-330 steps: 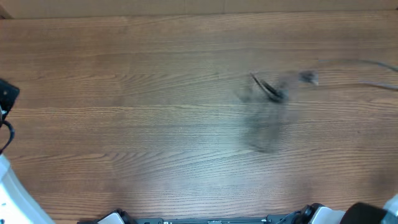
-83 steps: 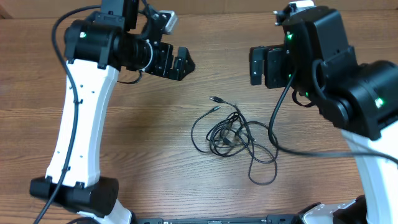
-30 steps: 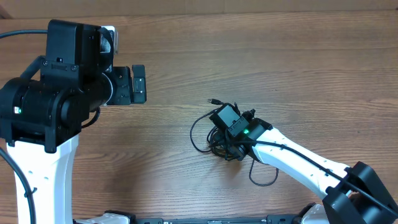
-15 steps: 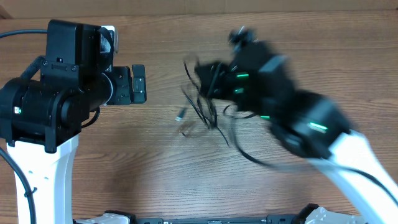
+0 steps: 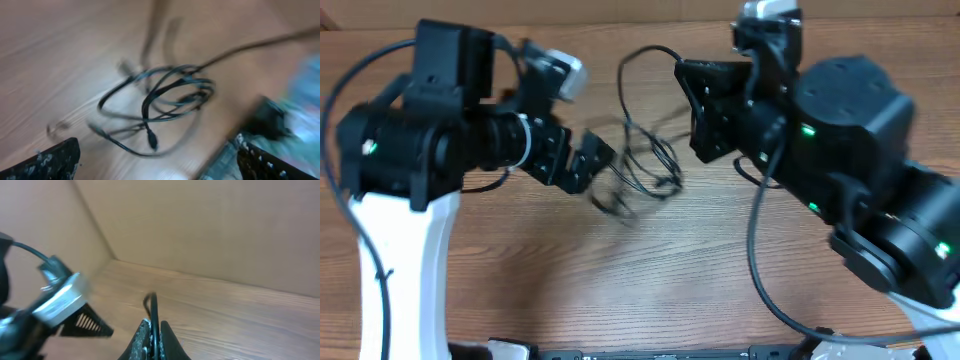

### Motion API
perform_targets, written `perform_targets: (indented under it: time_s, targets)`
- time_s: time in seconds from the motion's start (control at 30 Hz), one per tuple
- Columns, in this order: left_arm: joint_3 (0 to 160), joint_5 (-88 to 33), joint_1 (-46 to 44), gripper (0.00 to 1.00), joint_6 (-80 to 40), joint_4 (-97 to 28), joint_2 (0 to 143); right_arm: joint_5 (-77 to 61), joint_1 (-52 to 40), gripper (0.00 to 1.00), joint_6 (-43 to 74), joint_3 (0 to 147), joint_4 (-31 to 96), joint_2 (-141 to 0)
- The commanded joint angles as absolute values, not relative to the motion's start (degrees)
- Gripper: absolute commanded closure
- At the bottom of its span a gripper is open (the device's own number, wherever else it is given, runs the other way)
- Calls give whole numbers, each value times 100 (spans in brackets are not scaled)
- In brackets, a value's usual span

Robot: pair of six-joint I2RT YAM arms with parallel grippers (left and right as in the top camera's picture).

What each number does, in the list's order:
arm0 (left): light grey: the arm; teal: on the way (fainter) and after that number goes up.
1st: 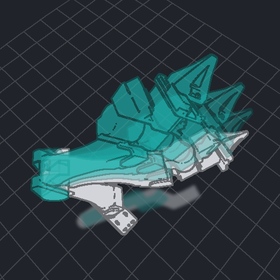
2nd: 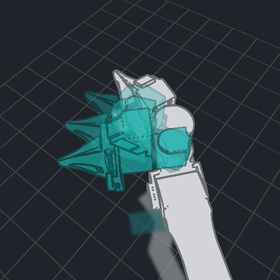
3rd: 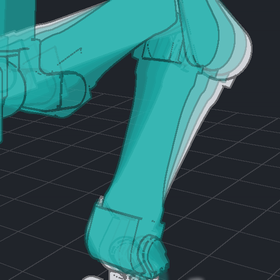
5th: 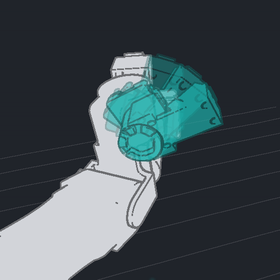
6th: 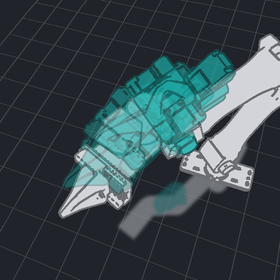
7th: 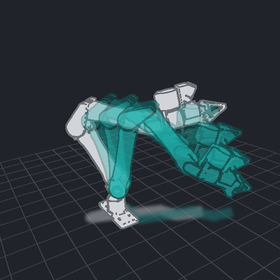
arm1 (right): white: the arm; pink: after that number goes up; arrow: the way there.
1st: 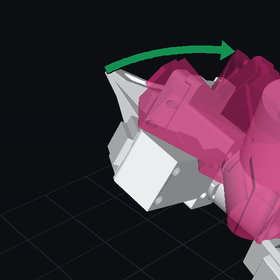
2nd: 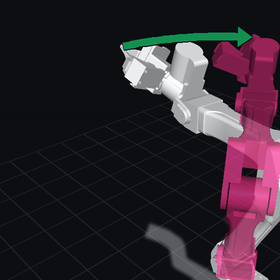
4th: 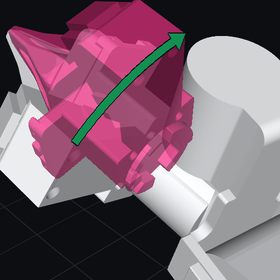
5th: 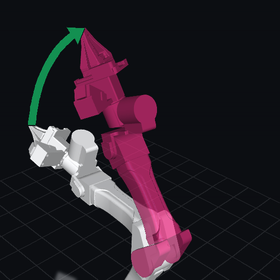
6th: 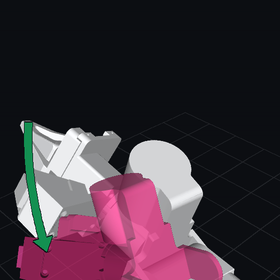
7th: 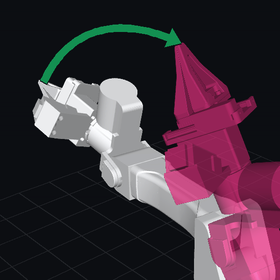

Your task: Untangle cables

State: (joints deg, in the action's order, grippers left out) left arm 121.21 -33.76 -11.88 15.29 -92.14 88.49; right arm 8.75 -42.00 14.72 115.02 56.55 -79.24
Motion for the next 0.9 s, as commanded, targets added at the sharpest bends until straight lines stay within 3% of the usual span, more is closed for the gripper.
perform_targets:
  time_s: [0.0,0.37,0.67,0.7,0.77,0.8,0.87]
  targets:
    - [12123,-4869,-1166,0,2724,-9236,9153,1601,-4187,96,932,11653,5631,-7771]
    - [12123,-4703,-1258,0,4466,-9378,9933,1603,-4187,96,847,12068,5780,-7553]
    - [12123,-5301,-1723,0,4696,-9253,10665,1601,-4187,96,847,12265,5763,-7273]
    - [12123,-5312,-1796,6,4694,-9216,10735,1599,-4187,96,847,12265,5774,-7242]
    - [12123,-5345,-1962,43,4689,-9078,10860,1599,-4187,96,847,12265,5833,-7175]
    - [12123,-5339,-2029,96,4661,-8989,10908,1601,-4187,96,847,12265,5887,-7144]
    - [12125,-5328,-2128,96,4508,-8906,10919,1636,-4187,96,847,12265,6060,-7105]
